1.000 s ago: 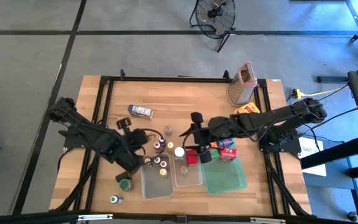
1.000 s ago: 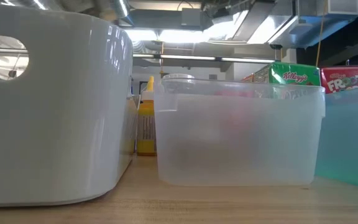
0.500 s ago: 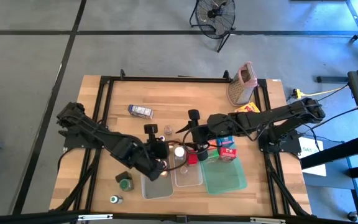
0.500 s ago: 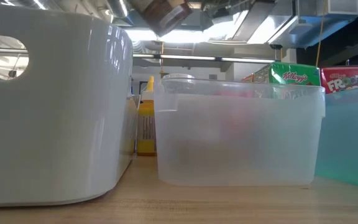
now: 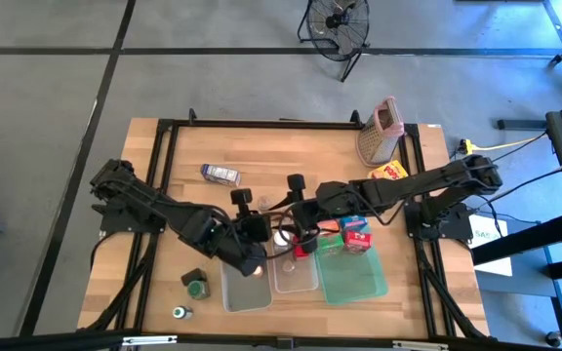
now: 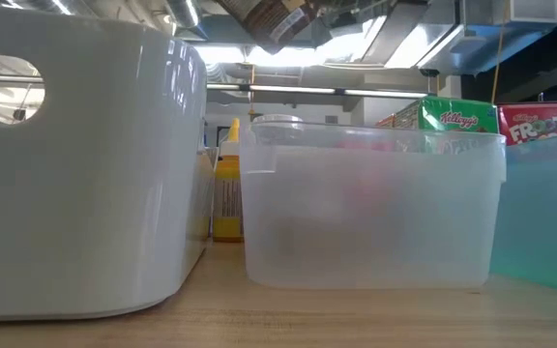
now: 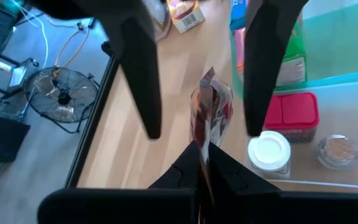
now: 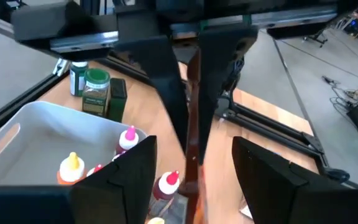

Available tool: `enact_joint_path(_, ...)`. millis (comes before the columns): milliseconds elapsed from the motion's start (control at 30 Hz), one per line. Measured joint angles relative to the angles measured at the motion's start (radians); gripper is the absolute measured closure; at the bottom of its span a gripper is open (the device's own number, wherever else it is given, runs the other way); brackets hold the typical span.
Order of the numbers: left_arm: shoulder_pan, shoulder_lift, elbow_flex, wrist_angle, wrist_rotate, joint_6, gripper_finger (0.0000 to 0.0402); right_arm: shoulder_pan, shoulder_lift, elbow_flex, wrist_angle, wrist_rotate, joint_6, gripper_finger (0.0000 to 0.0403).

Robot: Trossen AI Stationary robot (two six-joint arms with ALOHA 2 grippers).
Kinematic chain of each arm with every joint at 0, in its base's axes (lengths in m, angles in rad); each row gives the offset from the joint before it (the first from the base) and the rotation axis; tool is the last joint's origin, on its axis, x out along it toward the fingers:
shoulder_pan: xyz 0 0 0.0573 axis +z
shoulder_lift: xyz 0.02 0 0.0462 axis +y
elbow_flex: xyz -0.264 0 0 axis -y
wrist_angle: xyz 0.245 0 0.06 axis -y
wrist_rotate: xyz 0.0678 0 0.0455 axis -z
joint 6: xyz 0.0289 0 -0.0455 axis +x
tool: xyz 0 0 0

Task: Pick & Place Kitchen Items
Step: Put the orange seasoning pack into the white bin

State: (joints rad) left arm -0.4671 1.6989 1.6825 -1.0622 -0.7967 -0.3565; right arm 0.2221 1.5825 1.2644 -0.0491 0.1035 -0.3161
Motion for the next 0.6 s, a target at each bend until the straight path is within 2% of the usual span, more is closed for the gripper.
enact_joint_path(267,0.000,0.000,0.000,0.001,0.002,0.003,0.0400,-0.021,0.008,0.000,0.010,-0.002,-0.009,0.0203)
enact_joint_path(600,0.000,0.000,0.000,0.001,0.003,0.003,0.0400,-0.020,0.008,0.000,0.006,-0.054,-0.014,0.0252)
